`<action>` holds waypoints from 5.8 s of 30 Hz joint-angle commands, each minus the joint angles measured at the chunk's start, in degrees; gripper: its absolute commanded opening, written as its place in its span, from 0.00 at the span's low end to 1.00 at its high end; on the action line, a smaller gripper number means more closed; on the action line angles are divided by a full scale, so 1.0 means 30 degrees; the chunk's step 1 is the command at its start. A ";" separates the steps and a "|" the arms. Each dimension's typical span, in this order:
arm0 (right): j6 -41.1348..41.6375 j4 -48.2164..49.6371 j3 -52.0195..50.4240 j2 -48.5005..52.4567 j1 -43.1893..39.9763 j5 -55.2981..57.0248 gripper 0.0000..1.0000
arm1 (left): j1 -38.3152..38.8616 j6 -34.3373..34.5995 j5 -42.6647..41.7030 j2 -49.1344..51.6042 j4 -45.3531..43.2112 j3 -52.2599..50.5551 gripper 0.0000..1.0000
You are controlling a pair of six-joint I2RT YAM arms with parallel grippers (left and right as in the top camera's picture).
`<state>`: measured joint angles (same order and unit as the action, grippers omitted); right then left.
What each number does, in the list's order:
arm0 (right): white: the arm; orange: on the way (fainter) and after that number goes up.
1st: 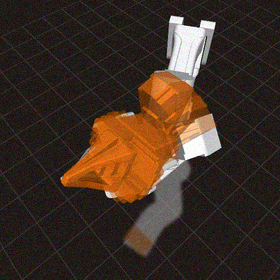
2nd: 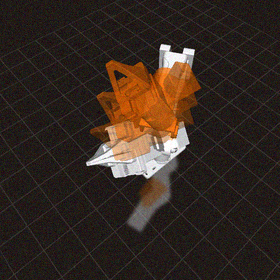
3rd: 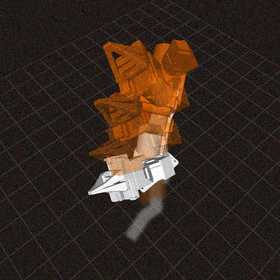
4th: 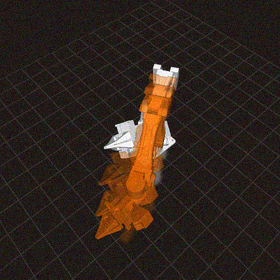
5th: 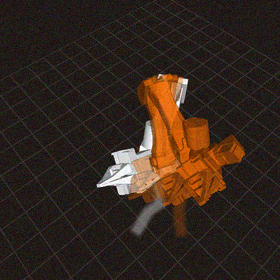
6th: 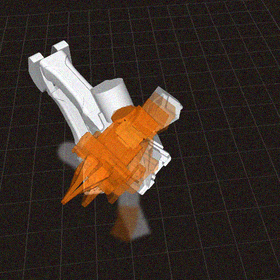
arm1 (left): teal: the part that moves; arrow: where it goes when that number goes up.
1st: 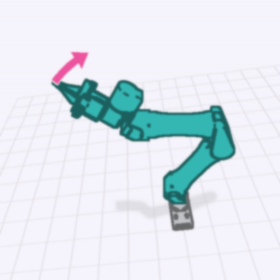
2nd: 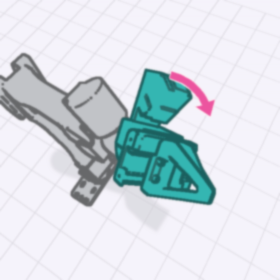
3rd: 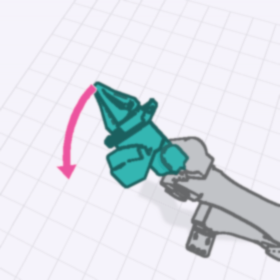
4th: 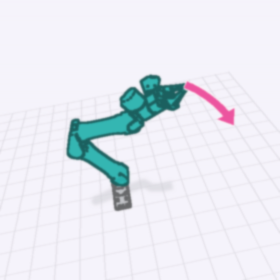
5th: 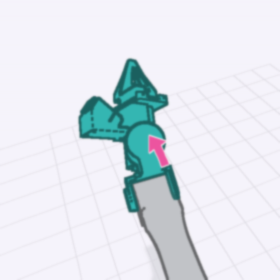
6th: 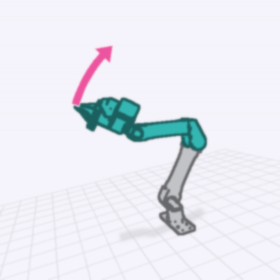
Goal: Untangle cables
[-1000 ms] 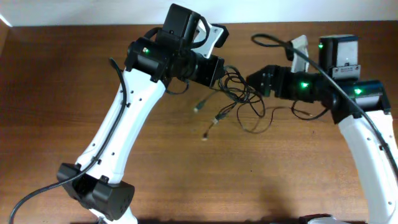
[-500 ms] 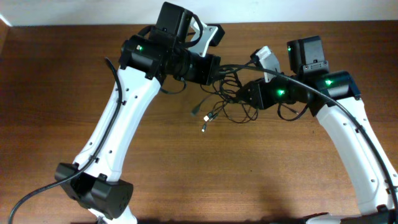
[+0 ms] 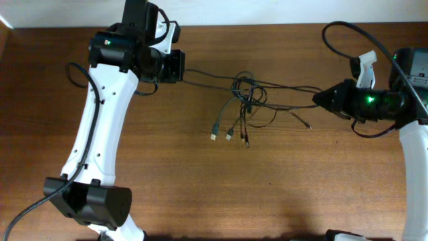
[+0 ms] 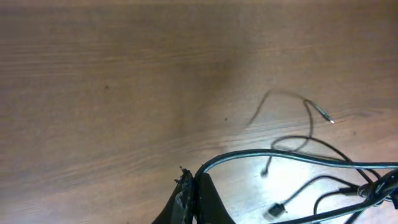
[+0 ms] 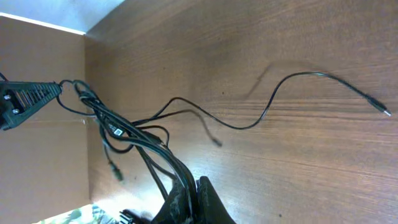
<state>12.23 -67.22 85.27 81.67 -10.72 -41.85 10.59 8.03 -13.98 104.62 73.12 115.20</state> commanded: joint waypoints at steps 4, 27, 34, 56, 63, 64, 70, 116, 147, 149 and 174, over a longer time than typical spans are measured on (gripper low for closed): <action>0.0313 -0.3140 -0.0087 0.0058 -0.0554 0.7854 0.04 | -0.0758 0.0029 0.3271 0.0029 0.0823 -0.0423 0.00; 0.0860 -0.0015 -0.0998 0.3009 0.1297 0.8204 0.92 | 0.5435 0.3344 0.0546 0.5719 -0.9180 -0.5982 0.39; 0.0503 -0.0073 -0.0998 0.3009 0.1297 0.8692 0.92 | 0.5595 0.4466 0.2040 0.6747 -1.0265 -0.6011 0.40; -0.0670 0.1501 -0.0998 0.3016 0.2433 0.0867 0.81 | 0.5413 0.4794 -0.2514 0.1668 -1.0499 -0.3308 0.00; 0.3599 0.6011 -0.0998 0.3016 0.4838 -0.0117 0.73 | 0.5413 0.4816 -0.3570 0.0335 -0.9872 -0.3308 0.00; 0.4131 0.6776 -0.0998 0.3016 0.4838 0.0095 0.72 | 0.5457 0.4823 -0.3657 0.0335 -0.9486 -0.3315 0.00; 0.5763 0.8575 -0.0998 0.4065 0.5013 0.0146 0.64 | 0.5952 0.4816 -0.6499 0.0335 -0.9056 -0.3315 0.00; -0.0160 -0.0619 -0.0962 0.0270 -0.1399 0.5333 0.04 | -0.1173 0.1836 0.4320 0.0189 -0.4269 -0.3315 0.00; 0.2506 0.0197 -0.0962 0.0780 0.2244 0.8677 0.91 | 0.1107 -0.4444 -0.1836 -0.0794 -0.1632 -0.2645 1.00; 0.2506 0.0262 -0.0962 0.0780 -0.0408 0.8604 0.91 | 0.3978 -0.1690 -0.1180 -0.0765 -0.1858 -0.4306 1.00; -0.1042 -0.0510 -0.0962 0.0780 -0.2914 0.4408 0.91 | 0.9428 -0.3279 -0.2251 0.5442 0.2171 0.6645 0.00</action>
<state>12.82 -68.82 82.21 83.94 -19.20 -19.90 41.69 1.08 -20.58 122.48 75.46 119.81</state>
